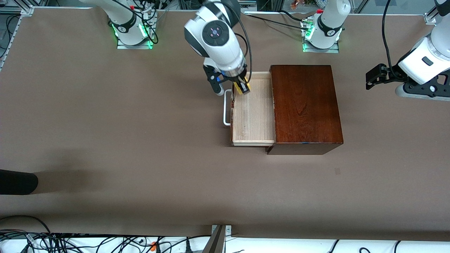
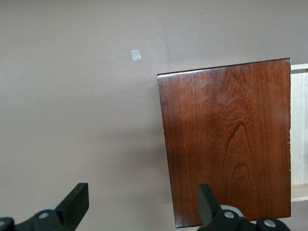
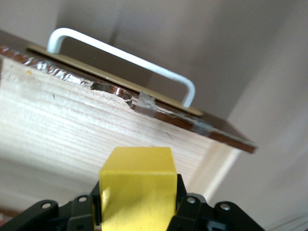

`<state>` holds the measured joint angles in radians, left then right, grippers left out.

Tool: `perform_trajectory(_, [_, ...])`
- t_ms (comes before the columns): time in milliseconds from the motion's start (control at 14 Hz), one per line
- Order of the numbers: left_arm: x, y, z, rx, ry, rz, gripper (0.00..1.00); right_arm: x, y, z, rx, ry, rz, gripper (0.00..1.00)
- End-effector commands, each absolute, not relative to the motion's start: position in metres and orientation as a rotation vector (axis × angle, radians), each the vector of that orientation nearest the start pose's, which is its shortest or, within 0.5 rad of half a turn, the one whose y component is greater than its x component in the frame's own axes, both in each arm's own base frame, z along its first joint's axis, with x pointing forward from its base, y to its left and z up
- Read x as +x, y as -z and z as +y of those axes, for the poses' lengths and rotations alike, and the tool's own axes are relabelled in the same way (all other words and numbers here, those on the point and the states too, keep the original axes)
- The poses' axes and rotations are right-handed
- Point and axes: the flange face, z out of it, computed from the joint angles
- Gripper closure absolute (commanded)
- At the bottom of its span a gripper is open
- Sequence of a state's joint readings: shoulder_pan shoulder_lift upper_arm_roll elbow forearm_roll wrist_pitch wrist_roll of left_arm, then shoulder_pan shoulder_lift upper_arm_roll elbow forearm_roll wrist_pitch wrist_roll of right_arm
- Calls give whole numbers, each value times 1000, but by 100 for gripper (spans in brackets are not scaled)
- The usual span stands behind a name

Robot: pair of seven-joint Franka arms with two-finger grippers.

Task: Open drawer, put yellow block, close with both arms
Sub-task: 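Lift the yellow cube and carry it over the open drawer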

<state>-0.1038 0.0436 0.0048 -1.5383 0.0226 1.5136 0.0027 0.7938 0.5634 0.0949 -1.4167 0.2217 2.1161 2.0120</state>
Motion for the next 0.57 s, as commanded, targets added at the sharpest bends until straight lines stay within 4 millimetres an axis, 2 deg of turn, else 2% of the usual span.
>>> perform_trajectory(0, [558,-616,-53,-3107,-79,173,0,473,-363,575,-2271,-359,1880,84])
perform_trajectory(215, [557,-615,-55,-3126,-91,175,0,460,-326,589,-2314,-304,1896,84])
perform_trajectory(430, [556,-614,-57,-3125,-105,177,0,453,-321,594,-2318,-298,1898,82])
perform_trajectory(502, [556,-614,-57,-3125,-105,180,0,452,-319,594,-2322,-299,1899,75])
